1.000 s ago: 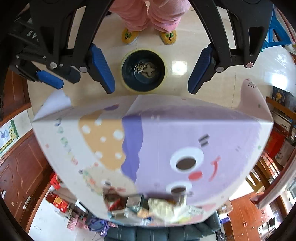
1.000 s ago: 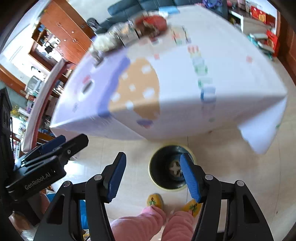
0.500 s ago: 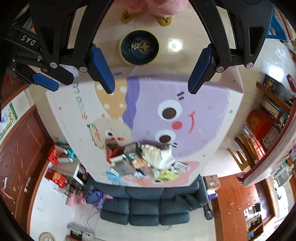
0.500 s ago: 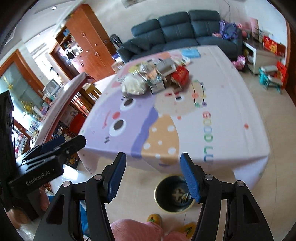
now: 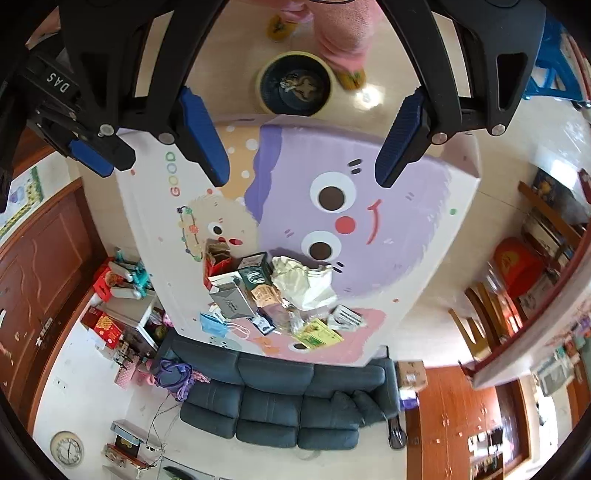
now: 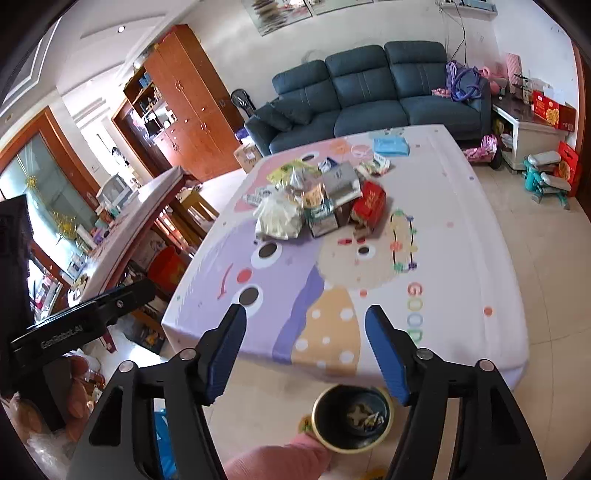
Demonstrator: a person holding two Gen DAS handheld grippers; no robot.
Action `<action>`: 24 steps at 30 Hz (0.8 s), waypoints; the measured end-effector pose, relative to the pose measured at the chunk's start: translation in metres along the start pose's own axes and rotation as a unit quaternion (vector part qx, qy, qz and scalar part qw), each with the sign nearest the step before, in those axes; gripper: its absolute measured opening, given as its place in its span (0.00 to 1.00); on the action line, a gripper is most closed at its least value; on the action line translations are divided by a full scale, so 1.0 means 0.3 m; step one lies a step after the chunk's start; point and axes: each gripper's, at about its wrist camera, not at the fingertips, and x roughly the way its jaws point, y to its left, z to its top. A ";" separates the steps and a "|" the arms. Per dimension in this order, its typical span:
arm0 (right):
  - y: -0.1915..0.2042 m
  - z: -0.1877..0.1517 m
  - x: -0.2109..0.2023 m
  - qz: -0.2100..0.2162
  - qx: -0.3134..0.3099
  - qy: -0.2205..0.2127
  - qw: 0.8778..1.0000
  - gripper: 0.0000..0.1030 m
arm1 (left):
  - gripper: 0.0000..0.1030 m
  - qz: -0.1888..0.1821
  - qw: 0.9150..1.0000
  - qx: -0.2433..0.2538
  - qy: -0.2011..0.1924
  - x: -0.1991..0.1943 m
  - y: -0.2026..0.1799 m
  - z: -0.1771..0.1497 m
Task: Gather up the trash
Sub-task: 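Move both tools back toward the trash on the table, then grasp the white tissue with the left tool while the right tool grasps the silver EARPLUGS box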
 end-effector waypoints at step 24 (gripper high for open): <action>-0.049 0.534 0.534 -0.077 0.012 0.014 0.997 0.76 | 0.85 -0.035 0.982 0.006 0.184 0.923 0.050 0.539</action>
